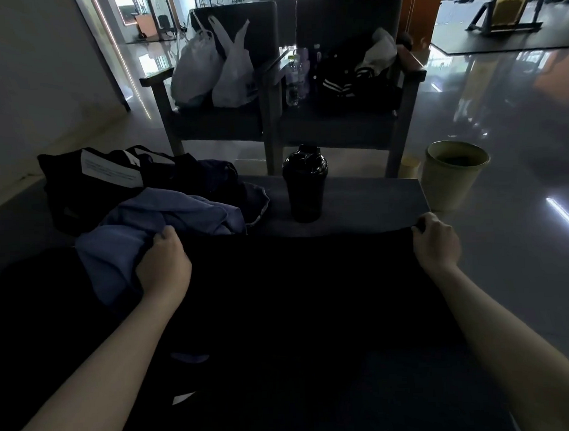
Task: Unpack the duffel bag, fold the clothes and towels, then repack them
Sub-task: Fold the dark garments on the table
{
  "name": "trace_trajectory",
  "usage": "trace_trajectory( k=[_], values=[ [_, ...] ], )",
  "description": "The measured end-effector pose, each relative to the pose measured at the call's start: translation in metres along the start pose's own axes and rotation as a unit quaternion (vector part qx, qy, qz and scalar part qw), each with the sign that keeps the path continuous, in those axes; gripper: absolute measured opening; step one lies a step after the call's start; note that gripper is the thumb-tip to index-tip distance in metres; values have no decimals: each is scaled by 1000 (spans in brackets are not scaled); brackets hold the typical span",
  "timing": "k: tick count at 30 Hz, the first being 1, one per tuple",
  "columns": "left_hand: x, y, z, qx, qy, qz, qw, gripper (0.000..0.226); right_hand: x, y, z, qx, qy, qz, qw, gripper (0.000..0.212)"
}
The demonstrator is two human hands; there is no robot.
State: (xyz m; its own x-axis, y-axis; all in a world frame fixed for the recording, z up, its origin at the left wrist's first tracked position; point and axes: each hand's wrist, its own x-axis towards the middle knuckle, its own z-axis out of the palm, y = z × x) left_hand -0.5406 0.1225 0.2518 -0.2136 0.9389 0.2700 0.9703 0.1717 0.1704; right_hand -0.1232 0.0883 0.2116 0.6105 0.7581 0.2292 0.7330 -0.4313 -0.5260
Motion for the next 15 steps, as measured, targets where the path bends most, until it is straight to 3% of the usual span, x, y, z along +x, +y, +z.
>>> trace_trajectory(
  k=[4, 6, 8, 10, 15],
  values=[
    [-30, 28, 1, 29, 98, 197, 975, 45, -28, -12, 6, -51, 8, -102, 993, 36],
    [-54, 54, 6, -7, 32, 281, 959, 46, -51, -21, 12, -52, -59, -137, 987, 41],
    [-75, 73, 18, -21, -91, 277, 956, 52, -73, -24, 23, -88, -165, -128, 974, 53],
    [-86, 75, 34, 11, -188, 242, 952, 59, -86, -17, 30, -135, -218, -128, 958, 64],
    [-91, 54, 58, 59, -181, 265, 945, 88, -89, -10, 32, -155, -214, -135, 955, 68]
  ],
)
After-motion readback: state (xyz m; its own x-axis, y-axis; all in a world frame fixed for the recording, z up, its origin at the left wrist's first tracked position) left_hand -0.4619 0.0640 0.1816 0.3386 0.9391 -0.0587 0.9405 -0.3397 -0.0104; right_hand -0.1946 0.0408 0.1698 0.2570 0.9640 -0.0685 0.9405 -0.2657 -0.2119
